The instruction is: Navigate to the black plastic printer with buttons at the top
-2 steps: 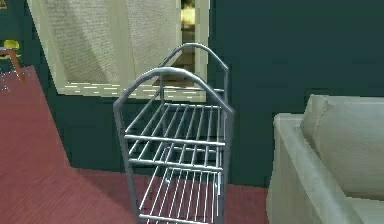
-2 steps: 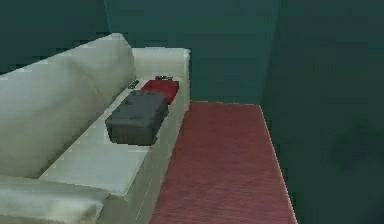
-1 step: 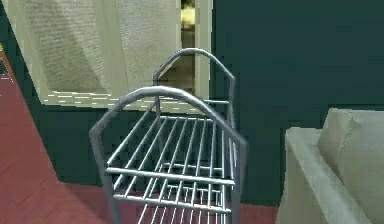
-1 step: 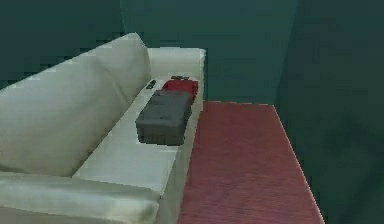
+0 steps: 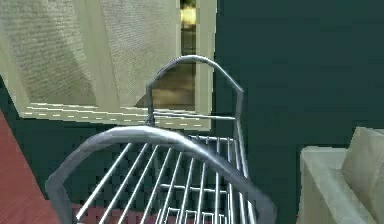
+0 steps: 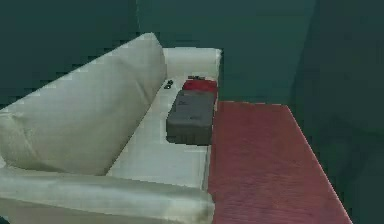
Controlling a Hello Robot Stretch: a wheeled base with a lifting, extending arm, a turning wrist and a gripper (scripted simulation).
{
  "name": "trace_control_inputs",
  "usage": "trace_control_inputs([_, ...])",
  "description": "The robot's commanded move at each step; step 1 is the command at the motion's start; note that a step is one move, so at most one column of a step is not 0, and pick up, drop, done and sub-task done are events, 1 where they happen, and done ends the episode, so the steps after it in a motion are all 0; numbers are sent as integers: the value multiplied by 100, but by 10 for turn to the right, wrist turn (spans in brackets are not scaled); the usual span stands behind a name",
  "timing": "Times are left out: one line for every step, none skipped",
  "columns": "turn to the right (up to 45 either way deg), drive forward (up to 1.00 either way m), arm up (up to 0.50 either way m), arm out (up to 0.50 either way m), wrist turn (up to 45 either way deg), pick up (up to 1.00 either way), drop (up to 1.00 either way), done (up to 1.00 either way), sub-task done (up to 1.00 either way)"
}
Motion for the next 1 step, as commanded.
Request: trace_control_inputs([-450,0,0,0,0,0,0,0,0])
